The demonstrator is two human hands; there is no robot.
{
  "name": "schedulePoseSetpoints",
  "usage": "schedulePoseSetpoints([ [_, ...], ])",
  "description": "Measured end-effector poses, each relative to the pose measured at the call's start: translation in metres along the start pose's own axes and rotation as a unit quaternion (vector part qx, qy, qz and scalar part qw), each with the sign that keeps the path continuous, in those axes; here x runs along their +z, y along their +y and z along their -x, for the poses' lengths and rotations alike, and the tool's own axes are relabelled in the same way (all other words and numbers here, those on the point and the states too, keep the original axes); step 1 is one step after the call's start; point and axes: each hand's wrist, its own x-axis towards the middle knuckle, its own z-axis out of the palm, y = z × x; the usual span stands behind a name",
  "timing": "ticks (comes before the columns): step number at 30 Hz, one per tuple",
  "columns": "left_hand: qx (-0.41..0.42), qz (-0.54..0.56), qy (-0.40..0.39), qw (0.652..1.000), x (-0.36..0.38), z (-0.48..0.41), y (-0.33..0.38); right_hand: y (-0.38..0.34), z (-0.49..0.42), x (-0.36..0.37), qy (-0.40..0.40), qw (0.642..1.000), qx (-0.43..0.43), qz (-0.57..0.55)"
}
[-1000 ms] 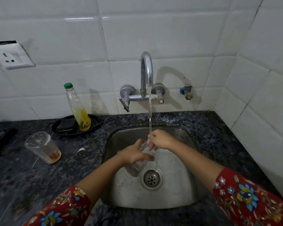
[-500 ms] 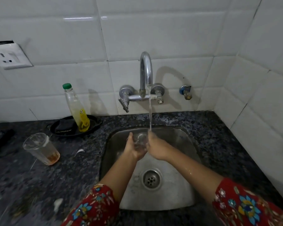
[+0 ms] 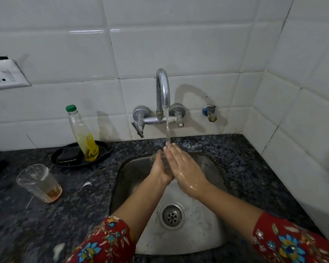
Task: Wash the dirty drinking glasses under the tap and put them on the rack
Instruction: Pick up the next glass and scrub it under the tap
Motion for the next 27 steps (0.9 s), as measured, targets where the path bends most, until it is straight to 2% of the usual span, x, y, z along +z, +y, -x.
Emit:
schedulePoseSetpoints([
  [2, 0.089, -0.068, 0.11, 0.988, 0.002, -0.011, -0.008, -0.009, -0.019, -0.014, -0.032, 0.994, 0.102, 0.007],
  [4, 0.17, -0.102, 0.206, 0.958, 0.005, -0.014, -0.009, -0.014, -0.033, -0.022, -0.107, 0.981, 0.16, -0.006],
  [6, 0.197, -0.111, 0.189, 0.956, 0.005, -0.015, -0.002, -0.017, -0.041, -0.026, -0.131, 0.972, 0.182, -0.065],
  [8, 0.144, -0.128, 0.085, 0.978, -0.002, -0.011, 0.012, -0.015, -0.043, -0.034, -0.17, 0.952, 0.2, -0.155],
  [9, 0.107, -0.138, 0.033, 0.984, -0.005, -0.006, 0.018, -0.009, -0.045, -0.038, -0.211, 0.929, 0.213, -0.215],
  [10, 0.075, -0.137, -0.012, 0.988, -0.007, 0.0, 0.021, -0.003, -0.045, -0.04, -0.254, 0.891, 0.229, -0.299],
  [11, 0.067, -0.129, -0.027, 0.989, -0.011, 0.002, 0.023, 0.004, -0.046, -0.042, -0.305, 0.834, 0.245, -0.39],
  [13, 0.054, -0.12, -0.075, 0.989, -0.015, 0.007, 0.024, 0.014, -0.041, -0.041, -0.351, 0.717, 0.277, -0.535],
  [14, 0.062, -0.127, -0.085, 0.986, -0.015, 0.008, 0.023, 0.014, -0.038, -0.039, -0.347, 0.687, 0.292, -0.567],
  [15, 0.083, -0.141, -0.069, 0.984, -0.014, 0.009, 0.021, 0.011, -0.035, -0.036, -0.32, 0.686, 0.308, -0.576],
  [16, 0.103, -0.155, -0.043, 0.982, -0.011, 0.009, 0.018, 0.005, -0.032, -0.03, -0.28, 0.733, 0.317, -0.533],
  [18, 0.166, -0.193, 0.067, 0.965, -0.001, 0.01, 0.013, -0.011, -0.023, -0.024, -0.176, 0.874, 0.294, -0.344],
  [19, 0.195, -0.207, 0.106, 0.953, 0.004, 0.01, 0.012, -0.017, -0.02, -0.021, -0.126, 0.908, 0.291, -0.273],
  [20, 0.198, -0.225, 0.121, 0.946, 0.009, 0.013, 0.012, -0.021, -0.018, -0.022, -0.098, 0.914, 0.298, -0.257],
  [21, 0.182, -0.247, 0.115, 0.945, 0.011, 0.016, 0.015, -0.021, -0.018, -0.024, -0.106, 0.899, 0.313, -0.286],
  [22, 0.15, -0.254, 0.084, 0.952, 0.011, 0.018, 0.02, -0.017, -0.019, -0.026, -0.134, 0.862, 0.32, -0.37],
  [23, 0.112, -0.247, 0.033, 0.962, 0.006, 0.019, 0.026, -0.01, -0.018, -0.028, -0.18, 0.799, 0.319, -0.477],
  [25, 0.066, -0.188, -0.085, 0.976, -0.005, 0.019, 0.032, 0.004, -0.014, -0.033, -0.276, 0.629, 0.286, -0.668],
  [26, 0.068, -0.158, -0.124, 0.977, -0.011, 0.015, 0.034, 0.01, -0.011, -0.034, -0.301, 0.565, 0.276, -0.717],
  [27, 0.078, -0.14, -0.146, 0.976, -0.014, 0.014, 0.033, 0.014, -0.008, -0.033, -0.31, 0.534, 0.268, -0.739],
])
